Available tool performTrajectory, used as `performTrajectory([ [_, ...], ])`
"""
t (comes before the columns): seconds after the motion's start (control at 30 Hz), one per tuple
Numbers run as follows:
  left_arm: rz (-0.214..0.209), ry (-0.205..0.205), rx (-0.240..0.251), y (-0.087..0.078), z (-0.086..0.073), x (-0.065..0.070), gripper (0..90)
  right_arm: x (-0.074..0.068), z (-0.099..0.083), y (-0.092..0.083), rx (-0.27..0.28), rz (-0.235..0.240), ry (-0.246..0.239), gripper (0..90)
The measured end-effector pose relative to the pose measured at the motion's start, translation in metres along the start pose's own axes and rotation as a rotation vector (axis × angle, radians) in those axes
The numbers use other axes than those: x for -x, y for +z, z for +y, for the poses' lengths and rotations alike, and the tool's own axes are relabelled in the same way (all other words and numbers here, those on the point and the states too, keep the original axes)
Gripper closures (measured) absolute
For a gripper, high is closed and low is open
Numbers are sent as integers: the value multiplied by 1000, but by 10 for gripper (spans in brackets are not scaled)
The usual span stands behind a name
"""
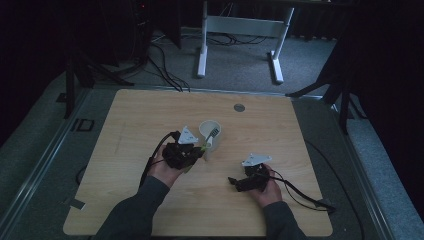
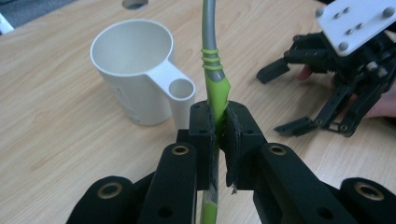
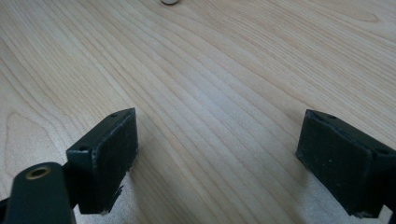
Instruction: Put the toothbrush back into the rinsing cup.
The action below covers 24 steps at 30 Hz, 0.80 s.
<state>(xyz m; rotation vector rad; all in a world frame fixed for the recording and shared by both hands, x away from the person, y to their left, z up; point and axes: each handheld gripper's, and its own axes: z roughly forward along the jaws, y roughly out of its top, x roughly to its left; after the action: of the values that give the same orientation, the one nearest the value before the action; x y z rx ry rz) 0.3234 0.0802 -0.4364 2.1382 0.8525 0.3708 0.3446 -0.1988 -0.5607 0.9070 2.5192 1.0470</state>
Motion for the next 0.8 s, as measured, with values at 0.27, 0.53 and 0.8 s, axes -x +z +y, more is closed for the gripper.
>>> performTrajectory([
  [0.27, 6, 8, 57, -3, 1, 0, 825, 0, 0, 0, 0, 0, 0, 120],
  [0.53, 4, 18, 95, -5, 1, 0, 824, 0, 0, 0, 0, 0, 0, 120],
  [0.8, 5, 18, 116, -6, 1, 0, 824, 0, 0, 0, 0, 0, 0, 120],
])
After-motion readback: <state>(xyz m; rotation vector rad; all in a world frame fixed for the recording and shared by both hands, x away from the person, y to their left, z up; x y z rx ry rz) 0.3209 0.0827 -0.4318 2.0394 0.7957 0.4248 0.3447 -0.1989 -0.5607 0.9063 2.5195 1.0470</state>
